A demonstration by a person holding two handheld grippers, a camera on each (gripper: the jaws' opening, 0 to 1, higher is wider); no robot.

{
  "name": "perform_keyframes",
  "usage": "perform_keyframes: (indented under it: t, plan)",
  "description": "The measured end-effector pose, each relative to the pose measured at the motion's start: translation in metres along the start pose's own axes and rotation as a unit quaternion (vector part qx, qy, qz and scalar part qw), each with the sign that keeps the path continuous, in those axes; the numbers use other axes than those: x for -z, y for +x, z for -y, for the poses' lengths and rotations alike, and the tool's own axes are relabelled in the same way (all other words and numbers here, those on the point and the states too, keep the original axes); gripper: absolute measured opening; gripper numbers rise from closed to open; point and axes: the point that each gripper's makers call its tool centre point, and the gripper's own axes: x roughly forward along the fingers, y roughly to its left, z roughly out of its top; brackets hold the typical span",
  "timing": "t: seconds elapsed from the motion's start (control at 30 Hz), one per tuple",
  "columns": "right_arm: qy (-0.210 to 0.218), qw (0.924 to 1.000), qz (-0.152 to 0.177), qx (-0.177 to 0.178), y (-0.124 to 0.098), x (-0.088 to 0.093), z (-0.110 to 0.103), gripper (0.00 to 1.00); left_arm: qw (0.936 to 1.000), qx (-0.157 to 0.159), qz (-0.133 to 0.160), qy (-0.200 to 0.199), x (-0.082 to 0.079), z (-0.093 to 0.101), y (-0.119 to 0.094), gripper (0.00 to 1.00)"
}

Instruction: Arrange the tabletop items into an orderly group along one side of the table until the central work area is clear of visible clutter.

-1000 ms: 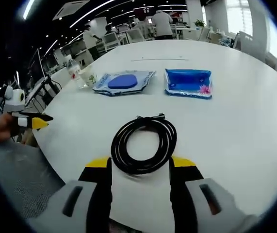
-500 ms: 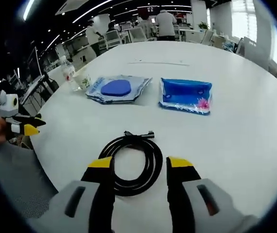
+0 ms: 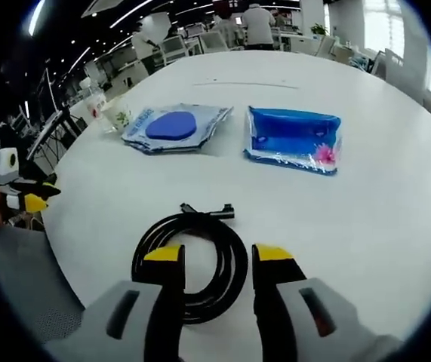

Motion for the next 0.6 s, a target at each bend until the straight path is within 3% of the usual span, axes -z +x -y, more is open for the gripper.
perform_keyframes:
  t: [0.17,0.6]
  plan:
    - [-0.011,0.9996,-0.026,0.005,0.005,0.011,0.004,0.29,1.0,0.0,-0.003,0.001,0.001,0.0,0.0,0.48]
    - [-0.02,0.9991,-0.037,0.008,0.012,0.016,0.006,0.27,1.0,0.001,0.001,-0.003,-0.001,0.0,0.0,0.47]
